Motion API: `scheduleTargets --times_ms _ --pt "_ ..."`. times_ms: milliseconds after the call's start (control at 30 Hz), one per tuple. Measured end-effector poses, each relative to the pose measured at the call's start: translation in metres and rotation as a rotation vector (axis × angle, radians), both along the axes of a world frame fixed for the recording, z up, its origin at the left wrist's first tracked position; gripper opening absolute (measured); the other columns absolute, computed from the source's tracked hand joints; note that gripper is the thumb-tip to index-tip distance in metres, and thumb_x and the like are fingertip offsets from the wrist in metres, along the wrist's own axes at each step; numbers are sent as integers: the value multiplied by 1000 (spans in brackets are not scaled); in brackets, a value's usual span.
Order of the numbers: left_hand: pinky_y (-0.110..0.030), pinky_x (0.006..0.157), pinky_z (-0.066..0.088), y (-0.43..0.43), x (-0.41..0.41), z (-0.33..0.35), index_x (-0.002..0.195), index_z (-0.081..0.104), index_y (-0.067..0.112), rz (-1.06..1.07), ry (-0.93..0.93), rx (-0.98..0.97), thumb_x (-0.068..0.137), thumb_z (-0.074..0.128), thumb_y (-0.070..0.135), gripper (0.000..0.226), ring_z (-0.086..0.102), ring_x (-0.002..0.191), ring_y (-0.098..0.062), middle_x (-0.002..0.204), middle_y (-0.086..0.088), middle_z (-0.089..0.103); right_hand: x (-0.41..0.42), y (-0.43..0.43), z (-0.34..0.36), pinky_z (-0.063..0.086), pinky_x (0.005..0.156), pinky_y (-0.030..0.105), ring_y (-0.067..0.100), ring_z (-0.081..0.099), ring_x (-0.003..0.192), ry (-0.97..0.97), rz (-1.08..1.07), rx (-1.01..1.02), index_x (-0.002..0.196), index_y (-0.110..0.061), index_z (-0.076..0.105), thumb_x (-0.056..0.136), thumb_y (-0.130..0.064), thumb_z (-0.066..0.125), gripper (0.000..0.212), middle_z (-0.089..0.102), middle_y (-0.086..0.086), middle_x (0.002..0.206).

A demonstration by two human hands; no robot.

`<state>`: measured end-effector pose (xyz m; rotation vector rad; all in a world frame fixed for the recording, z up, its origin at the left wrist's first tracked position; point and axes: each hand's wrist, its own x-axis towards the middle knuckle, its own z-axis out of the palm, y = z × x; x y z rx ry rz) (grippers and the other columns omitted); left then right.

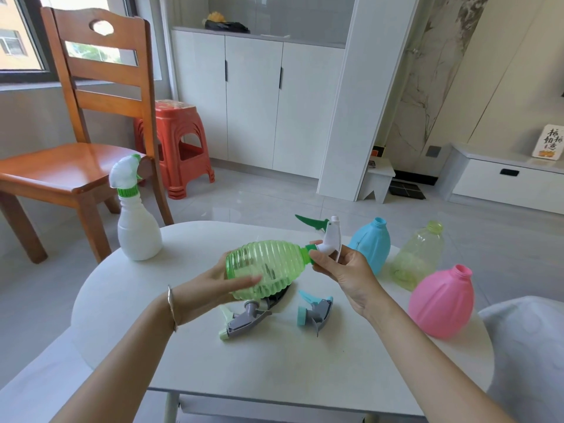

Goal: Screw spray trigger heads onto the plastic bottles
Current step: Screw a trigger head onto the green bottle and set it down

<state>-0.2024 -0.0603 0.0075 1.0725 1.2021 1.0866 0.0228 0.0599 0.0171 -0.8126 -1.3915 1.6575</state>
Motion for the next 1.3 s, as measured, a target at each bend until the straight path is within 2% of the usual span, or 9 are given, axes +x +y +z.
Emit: scheduleTargets --times_ms 167,300,467,667,800,967,1133,1200,1300 --pt "-34 70 59 2 6 5 123 38 45 85 49 -95 70 49 65 58 67 99 -26 142 -6 39 -3 -2 -1 54 76 19 3 67 77 -5 3 11 87 -19 75 49 -34 83 42 73 -8 78" --pt "-26 86 54 4 4 -2 138 36 24 95 63 94 62 85 32 90 63 111 -15 136 -4 54 -2 0 1 54 72 17 3 68 76 29 -20 -19 85 -17 75 51 -31 82 37 74 -7 77" --pt "-39 72 59 5 8 3 128 36 47 34 -70 -72 72 43 67 60 68 100 -33 137 -6 46 -4 -2 0 54 73 18 4 68 74 17 -15 -19 86 -17 74 53 -27 81 36 73 -8 74" --pt "-37 104 45 8 2 -5 138 39 17 81 6 71 53 82 59 105 59 119 -23 135 -8 57 -2 1 4 55 73 19 5 68 77 60 -11 -75 87 -14 73 51 -28 82 40 72 -3 81" --pt "-35 77 58 7 5 0 143 19 39 85 -36 -67 63 51 78 95 66 107 -25 146 0 37 -6 -2 1 55 73 18 5 69 76 42 3 -73 86 -15 74 51 -27 83 38 72 -4 79" --pt "-32 95 51 5 -1 -2 133 42 29 96 21 117 49 87 52 98 61 115 -16 136 -1 56 -4 1 0 54 70 17 5 68 73 84 -43 -149 81 -14 75 47 -29 83 37 71 -1 79" --pt "-36 75 59 3 3 4 130 34 46 79 31 -72 69 45 70 66 71 96 -24 141 2 39 -6 0 -1 54 70 18 5 67 73 60 -33 -130 84 -13 74 51 -26 82 36 70 1 82" --pt "-34 76 60 3 3 5 122 40 51 114 92 0 70 54 63 56 71 94 -18 138 0 44 -5 0 -1 54 70 18 5 67 73 59 -49 -143 84 -13 73 53 -25 81 33 69 1 82" --pt "-34 95 52 3 -3 1 138 38 33 102 67 141 59 83 48 92 60 117 -17 141 -2 49 -3 2 1 54 69 17 5 68 73 89 -68 -168 85 -12 74 52 -25 81 36 70 0 80"
